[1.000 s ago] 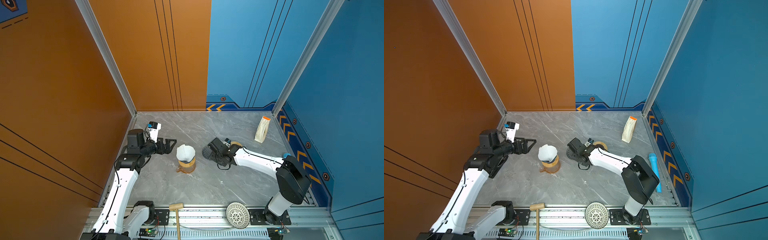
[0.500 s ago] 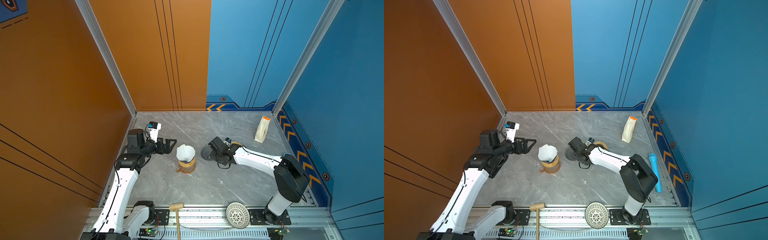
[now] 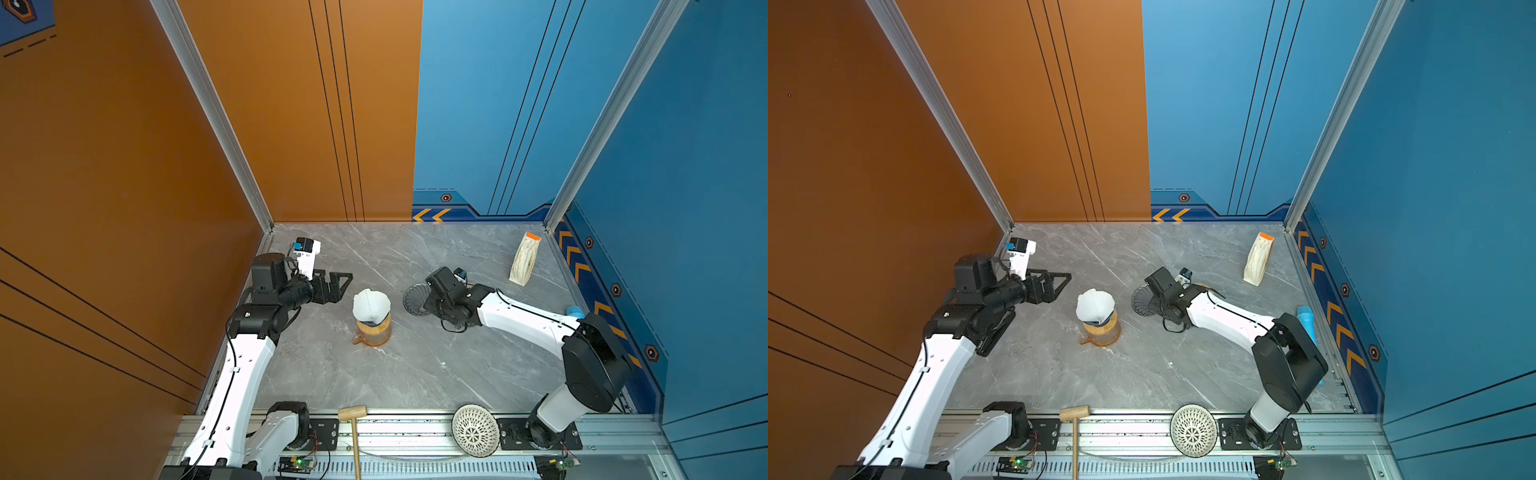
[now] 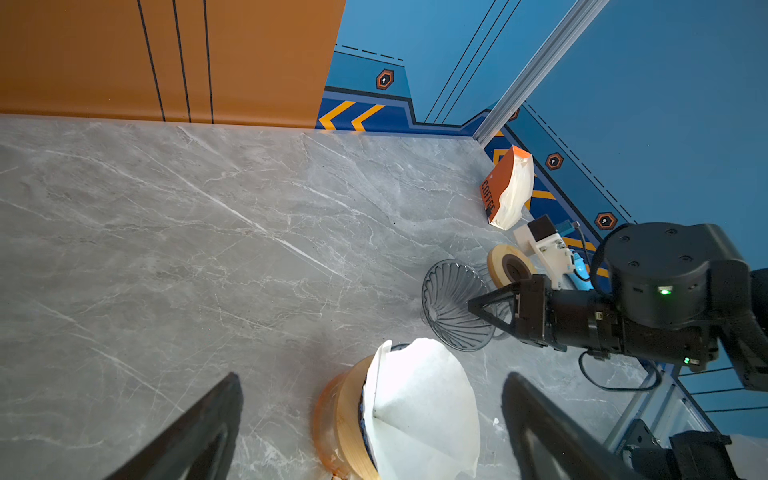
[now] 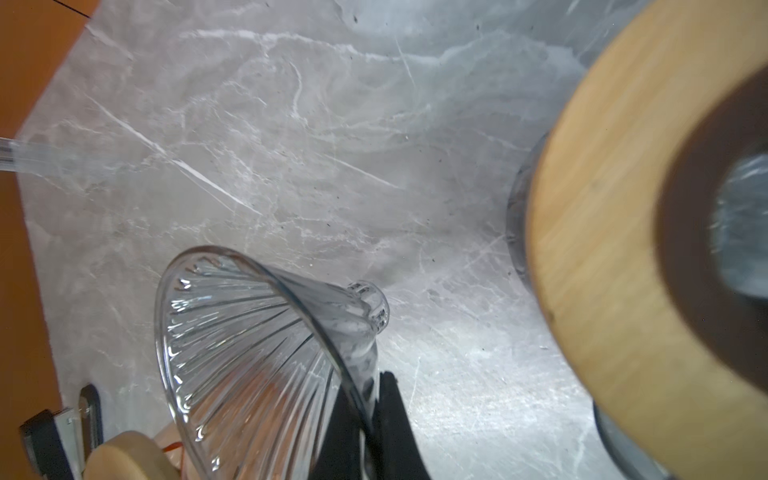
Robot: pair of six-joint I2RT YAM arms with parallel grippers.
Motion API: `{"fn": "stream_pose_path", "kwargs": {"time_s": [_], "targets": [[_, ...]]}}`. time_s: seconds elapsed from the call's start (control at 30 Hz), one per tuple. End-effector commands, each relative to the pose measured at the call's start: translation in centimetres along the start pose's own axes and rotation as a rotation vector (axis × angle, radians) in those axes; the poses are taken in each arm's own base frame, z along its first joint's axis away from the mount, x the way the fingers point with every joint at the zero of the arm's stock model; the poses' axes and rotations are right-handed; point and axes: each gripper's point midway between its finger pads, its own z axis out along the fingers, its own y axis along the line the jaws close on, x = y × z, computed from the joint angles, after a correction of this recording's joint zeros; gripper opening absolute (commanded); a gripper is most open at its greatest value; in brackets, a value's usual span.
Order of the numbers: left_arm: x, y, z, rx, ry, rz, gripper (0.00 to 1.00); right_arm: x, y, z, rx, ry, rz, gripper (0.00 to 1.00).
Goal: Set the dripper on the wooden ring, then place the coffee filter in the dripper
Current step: 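Lift the glass dripper with the right gripper over the bamboo ring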
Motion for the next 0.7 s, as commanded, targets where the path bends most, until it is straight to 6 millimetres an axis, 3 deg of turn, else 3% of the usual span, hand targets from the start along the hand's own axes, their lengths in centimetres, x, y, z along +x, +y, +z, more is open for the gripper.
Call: {"fn": "stream_pose_path", "kwargs": {"time_s": [0.0,0.23,0.47,0.67], "targets": [[-1.9,-1.1,-0.3,0.000,-0.028,0.035,0.98,-2.8,1.0,-2.3,-0.083,-0.057,-0.033,0.00],[-2.7,-3.5,0.9,0.038,-0.012,0.103,0.98,-6.2,0.5,-6.5,-0.144,-0.035,-0.070,0.00],[-3.6,-6.3,1.9,0.073,-0.010,0.163,0.98,-9.2,-3.2,-11.6,-0.065,-0.011,-0.093,0.00],[-3.0,-8.2,3.3,0.088,0.021,0.205,0.98,-9.0,-6.7,-12.1,-0.051,0.074,-0.046,0.00]]}}
